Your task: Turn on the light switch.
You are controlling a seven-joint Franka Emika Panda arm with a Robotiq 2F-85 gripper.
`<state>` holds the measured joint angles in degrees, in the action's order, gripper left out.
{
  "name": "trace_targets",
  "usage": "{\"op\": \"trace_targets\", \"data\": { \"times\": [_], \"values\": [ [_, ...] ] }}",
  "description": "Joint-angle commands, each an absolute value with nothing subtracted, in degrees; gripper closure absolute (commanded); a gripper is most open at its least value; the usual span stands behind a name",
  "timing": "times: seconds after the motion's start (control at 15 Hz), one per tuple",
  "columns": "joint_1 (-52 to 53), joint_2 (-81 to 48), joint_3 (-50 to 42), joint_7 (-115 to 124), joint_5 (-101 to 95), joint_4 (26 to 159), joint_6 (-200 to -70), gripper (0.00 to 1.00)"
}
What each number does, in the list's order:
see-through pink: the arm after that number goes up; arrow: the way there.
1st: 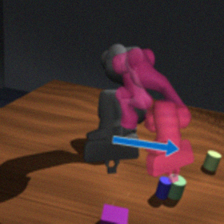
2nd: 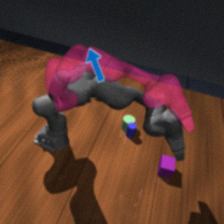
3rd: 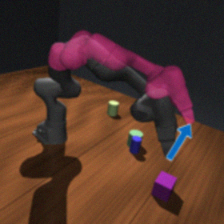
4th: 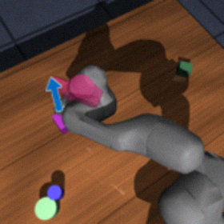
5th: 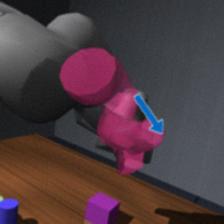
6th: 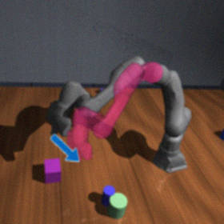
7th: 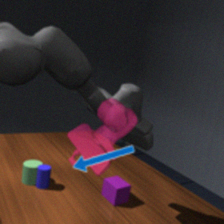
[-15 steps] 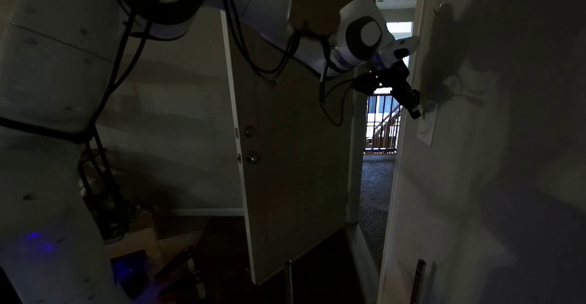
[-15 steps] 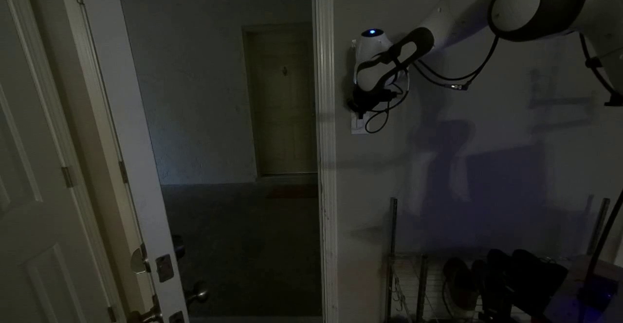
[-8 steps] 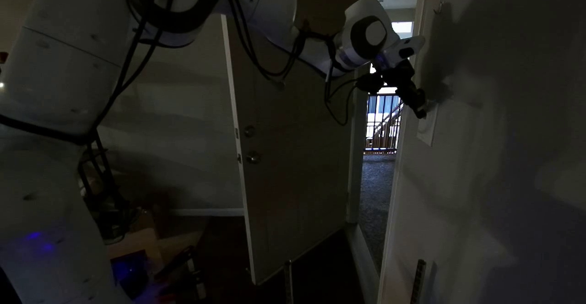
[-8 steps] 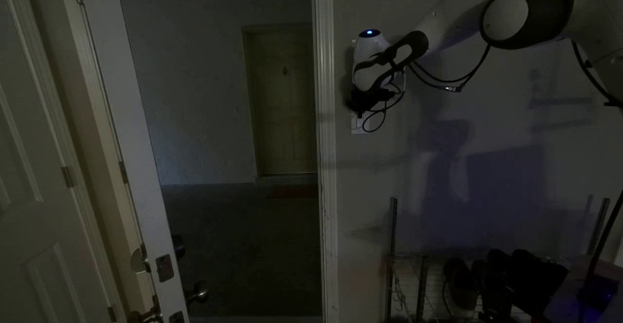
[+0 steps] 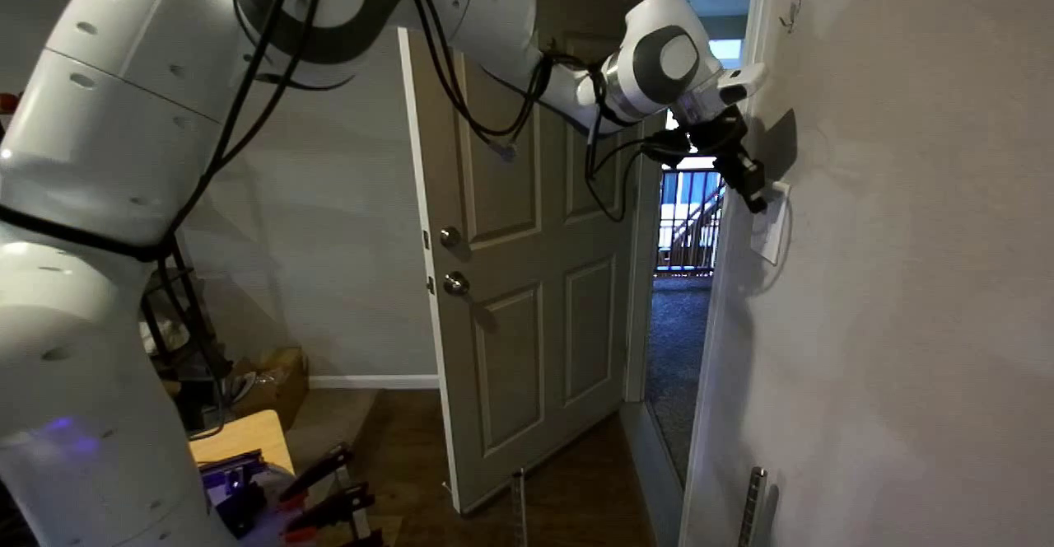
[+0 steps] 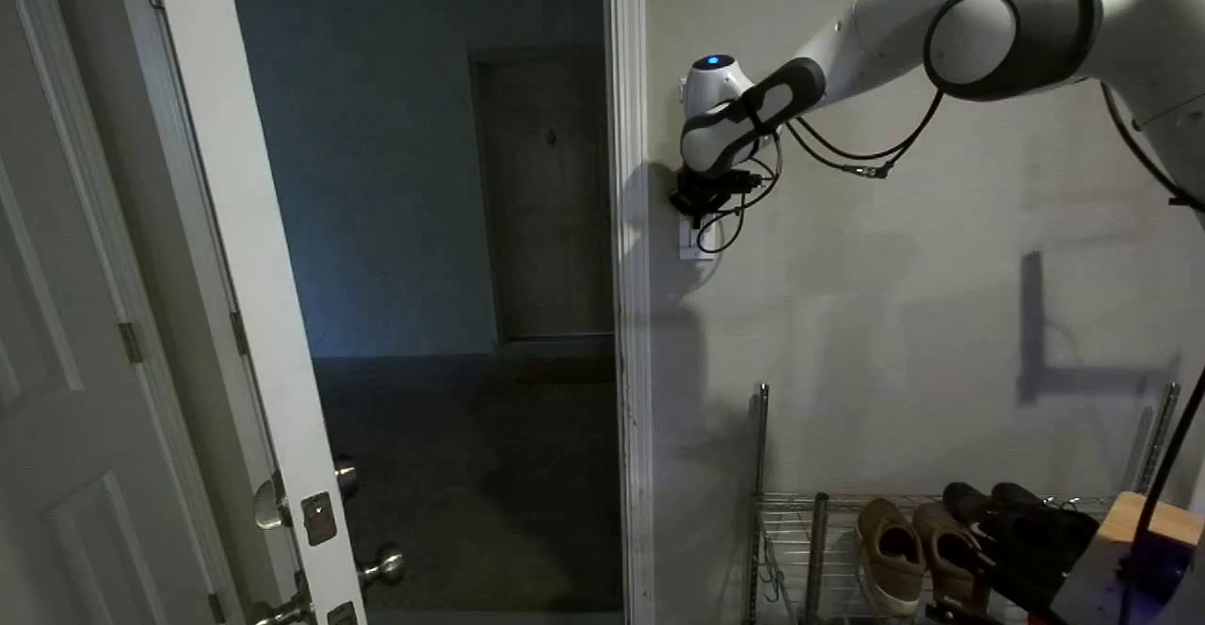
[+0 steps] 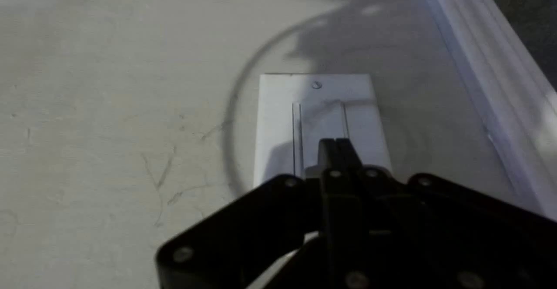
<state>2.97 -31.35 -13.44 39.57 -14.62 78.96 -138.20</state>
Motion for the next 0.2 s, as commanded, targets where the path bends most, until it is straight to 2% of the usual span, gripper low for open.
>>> {"op": "trace_targets", "data": {
  "times": [0.0,0.13],
  "values": [
    [2.16,-33.08,-13.75,40.48,-13.49,76.94,-138.44,0.97],
    [2.12,-32.99,-13.73,40.37,-13.25,77.05,-138.54,0.97]
  ]
}}
